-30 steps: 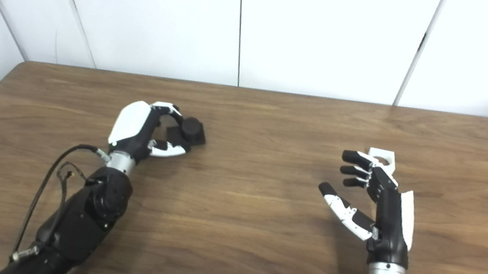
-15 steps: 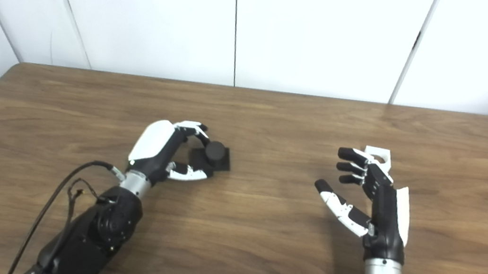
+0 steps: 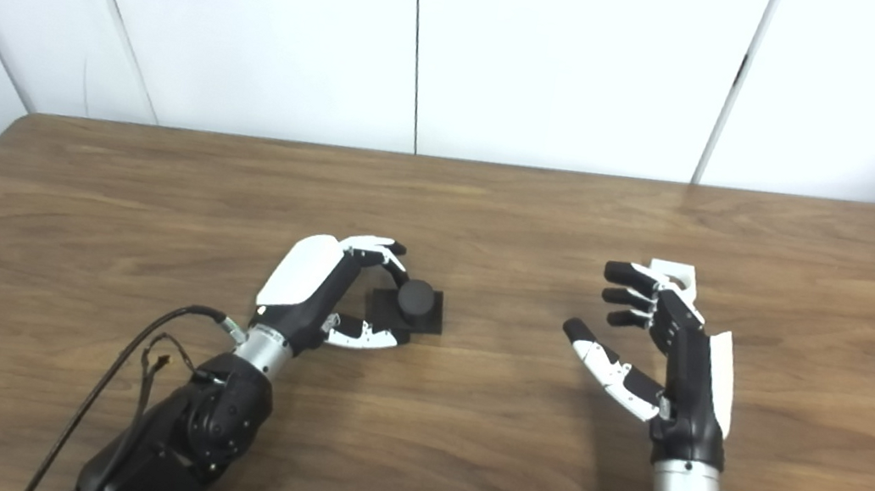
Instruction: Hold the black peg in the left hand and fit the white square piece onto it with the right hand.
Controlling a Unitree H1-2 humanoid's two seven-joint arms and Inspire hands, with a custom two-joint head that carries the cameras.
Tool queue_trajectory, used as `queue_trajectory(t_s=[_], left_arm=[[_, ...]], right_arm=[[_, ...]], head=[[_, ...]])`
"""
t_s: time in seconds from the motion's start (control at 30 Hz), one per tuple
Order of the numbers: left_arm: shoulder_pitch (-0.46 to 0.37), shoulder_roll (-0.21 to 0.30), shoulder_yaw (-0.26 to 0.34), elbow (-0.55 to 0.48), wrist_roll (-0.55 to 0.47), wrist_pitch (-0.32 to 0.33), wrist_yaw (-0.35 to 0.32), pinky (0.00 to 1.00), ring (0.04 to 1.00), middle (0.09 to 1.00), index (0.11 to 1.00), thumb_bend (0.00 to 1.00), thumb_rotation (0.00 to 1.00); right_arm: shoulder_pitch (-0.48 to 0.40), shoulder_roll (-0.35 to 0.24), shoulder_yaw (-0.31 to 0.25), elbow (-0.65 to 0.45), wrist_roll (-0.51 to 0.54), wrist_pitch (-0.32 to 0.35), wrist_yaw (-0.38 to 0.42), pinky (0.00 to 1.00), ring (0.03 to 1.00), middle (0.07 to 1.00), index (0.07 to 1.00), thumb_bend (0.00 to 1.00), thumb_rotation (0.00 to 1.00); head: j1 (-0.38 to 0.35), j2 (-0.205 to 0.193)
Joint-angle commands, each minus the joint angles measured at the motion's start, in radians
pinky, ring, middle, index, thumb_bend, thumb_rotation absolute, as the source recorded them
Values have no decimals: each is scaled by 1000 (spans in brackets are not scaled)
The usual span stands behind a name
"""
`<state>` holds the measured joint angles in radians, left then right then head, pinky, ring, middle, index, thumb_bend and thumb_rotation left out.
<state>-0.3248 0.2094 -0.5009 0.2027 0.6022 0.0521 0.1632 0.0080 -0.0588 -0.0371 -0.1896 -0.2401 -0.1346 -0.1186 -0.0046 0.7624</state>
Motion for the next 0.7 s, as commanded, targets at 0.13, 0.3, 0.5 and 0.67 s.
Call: queue_trajectory(t_s=[0.13,0.3,0.5,0.67], left_arm=[[43,3,-71,46,70,22,-110,806,860,819,494,509,88],[42,8,-67,48,67,17,-113,810,864,819,494,509,87],[41,23,-62,37,65,23,-126,809,865,820,494,510,85],[42,29,-59,53,62,1,-113,800,856,822,494,509,86]], right_arm=[[-28,0,-4,-44,-3,-9,-5,564,658,711,685,585,224],[-33,-3,-6,-47,-1,-5,-2,562,654,708,684,588,224],[-67,-33,-17,-48,-62,2,-10,564,650,704,684,597,241],[-122,-104,-49,-41,-89,24,3,552,664,721,694,571,212]], head=[[-1,3],[-51,1],[-157,-17],[-209,-46]])
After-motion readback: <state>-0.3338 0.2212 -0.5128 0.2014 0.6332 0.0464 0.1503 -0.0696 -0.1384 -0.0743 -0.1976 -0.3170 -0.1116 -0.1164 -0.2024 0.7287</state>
